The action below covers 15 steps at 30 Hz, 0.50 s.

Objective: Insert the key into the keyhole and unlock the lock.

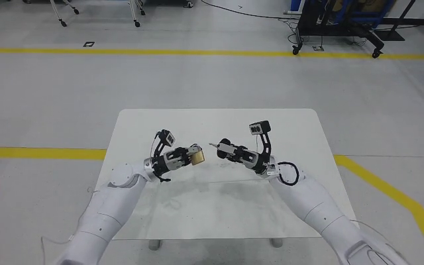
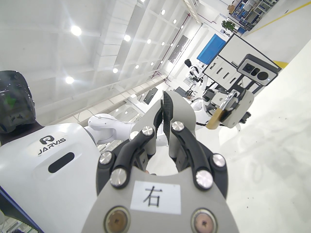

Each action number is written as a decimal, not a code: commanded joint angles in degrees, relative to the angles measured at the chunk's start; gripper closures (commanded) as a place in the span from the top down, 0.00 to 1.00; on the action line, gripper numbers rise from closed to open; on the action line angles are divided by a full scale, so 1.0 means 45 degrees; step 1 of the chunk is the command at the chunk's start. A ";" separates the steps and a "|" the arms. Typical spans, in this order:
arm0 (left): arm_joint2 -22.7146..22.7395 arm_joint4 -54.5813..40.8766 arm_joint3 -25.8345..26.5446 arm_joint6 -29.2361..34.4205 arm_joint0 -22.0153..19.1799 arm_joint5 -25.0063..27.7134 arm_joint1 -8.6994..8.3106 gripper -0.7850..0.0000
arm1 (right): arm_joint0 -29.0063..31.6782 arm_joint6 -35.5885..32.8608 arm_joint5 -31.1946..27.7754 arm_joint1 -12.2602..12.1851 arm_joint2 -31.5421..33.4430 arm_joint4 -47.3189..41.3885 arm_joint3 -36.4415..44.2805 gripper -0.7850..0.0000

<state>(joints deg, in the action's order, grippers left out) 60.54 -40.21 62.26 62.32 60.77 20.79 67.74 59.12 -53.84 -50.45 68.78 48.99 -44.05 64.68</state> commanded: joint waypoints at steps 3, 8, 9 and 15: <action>-0.0188 0.0687 0.0154 -0.1351 0.0020 -0.1877 0.0004 0.00 | 0.0140 0.0227 0.0232 0.0001 0.0028 0.0159 0.0266 0.00; -0.0373 0.0203 0.0134 -0.2206 -0.0310 -0.4277 0.0127 0.00 | 0.0855 0.1569 0.0930 -0.0101 0.0554 0.0639 0.0496 0.00; -0.0391 0.0173 0.0112 -0.2366 -0.0435 -0.4424 0.0157 0.00 | 0.1071 0.1671 0.1174 -0.0141 0.0667 0.0601 0.0584 0.00; -0.0550 -0.0447 0.0113 -0.2534 -0.0712 -0.4472 0.0342 0.00 | 0.2162 0.1388 0.2518 -0.0446 0.1529 -0.0239 0.1398 0.00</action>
<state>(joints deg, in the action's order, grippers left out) 58.04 -42.31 62.78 50.89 57.54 0.66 69.30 68.93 -47.59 -39.07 66.77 55.88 -45.24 70.97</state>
